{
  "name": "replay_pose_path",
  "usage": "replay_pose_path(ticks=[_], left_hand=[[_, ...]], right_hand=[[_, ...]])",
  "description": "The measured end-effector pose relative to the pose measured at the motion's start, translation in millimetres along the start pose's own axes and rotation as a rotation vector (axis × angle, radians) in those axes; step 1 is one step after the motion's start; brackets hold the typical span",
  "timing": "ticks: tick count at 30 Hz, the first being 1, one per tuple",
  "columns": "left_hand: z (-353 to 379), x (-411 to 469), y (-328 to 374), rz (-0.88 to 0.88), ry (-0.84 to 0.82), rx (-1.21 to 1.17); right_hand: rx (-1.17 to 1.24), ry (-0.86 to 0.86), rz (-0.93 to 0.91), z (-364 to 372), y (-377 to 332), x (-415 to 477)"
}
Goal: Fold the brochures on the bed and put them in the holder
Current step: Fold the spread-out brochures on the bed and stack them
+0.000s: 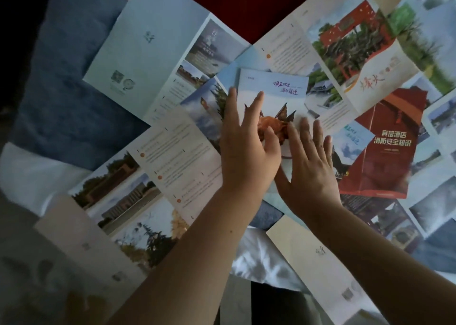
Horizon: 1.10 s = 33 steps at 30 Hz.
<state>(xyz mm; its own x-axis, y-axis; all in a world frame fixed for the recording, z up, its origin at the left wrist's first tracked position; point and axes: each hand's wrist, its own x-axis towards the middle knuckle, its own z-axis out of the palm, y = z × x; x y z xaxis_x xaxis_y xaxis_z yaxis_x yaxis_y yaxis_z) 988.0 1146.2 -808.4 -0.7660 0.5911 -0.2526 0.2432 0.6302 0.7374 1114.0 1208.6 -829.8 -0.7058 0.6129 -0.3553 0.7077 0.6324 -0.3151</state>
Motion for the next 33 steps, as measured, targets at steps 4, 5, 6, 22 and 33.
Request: replay_pose_path(ticks=[4,5,6,22,33], left_hand=[[-24.1,9.6,6.2,-0.066,0.159,-0.136],[-33.7,13.1,3.8,-0.040,0.184,-0.132],[-44.7,16.8,-0.6,-0.012,0.204,-0.126],[-247.9,46.6,-180.6,-0.058,0.383,0.138],[-226.9,23.9,-236.8,-0.052,0.155,0.530]], right_hand=[[0.079,-0.007,0.008,-2.8,-17.1,8.8],[0.084,-0.007,-0.012,-2.8,-25.5,11.7],[0.087,-0.010,-0.035,-2.1,-35.9,14.9],[0.029,-0.306,-0.403,63.5,-283.8,51.7],[-0.381,-0.153,-0.299,86.4,-244.5,69.6]])
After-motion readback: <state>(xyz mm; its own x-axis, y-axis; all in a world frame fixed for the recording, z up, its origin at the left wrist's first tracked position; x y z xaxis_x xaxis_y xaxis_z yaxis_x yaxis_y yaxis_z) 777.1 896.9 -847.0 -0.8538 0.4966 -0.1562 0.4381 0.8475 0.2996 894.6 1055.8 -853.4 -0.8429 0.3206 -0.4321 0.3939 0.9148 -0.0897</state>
